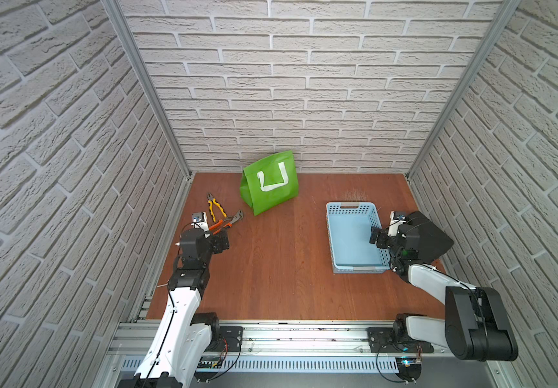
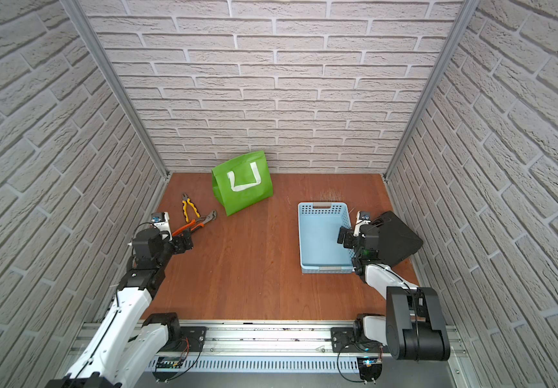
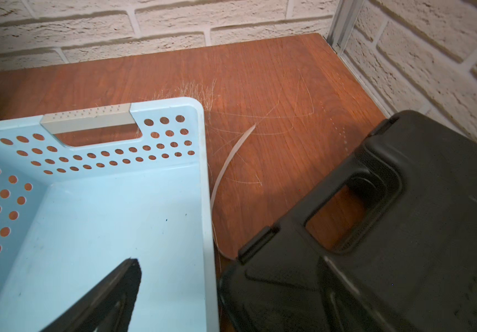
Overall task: Place the ice pack in the delivery bag
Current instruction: Reset both arms
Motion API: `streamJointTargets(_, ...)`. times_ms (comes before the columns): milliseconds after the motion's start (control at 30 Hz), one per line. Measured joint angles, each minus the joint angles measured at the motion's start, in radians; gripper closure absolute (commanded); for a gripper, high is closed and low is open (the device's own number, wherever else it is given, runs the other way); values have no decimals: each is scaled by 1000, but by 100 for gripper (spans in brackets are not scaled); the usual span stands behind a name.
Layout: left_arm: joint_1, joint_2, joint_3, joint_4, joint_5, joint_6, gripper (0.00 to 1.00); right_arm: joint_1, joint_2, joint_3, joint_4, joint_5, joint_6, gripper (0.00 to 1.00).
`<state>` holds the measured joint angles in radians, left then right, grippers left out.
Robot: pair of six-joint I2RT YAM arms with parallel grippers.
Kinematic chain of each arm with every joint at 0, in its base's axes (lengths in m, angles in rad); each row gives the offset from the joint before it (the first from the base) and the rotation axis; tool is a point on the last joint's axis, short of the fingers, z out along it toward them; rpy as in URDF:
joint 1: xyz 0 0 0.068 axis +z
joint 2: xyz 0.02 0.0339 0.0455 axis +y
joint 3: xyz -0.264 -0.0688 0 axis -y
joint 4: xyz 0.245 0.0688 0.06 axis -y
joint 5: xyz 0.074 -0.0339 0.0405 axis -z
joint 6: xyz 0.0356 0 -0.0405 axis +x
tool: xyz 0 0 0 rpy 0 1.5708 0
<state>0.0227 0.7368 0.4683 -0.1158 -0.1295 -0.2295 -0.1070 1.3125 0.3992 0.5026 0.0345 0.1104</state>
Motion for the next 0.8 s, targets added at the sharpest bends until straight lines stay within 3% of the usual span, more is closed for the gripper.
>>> streamJointTargets(433, 3, -43, -113, 3, -122, -19, 2, -3, 195, -71, 452, -131, -58, 0)
streamJointTargets(567, 3, -23, -143, 64, -138, -17, 2, -2, 203, -56, 442, -143, -67, 0)
streamJointTargets(800, 3, 112, -286, 340, -132, 40, 2, 6, 203, -35, 402, -137, -74, 0)
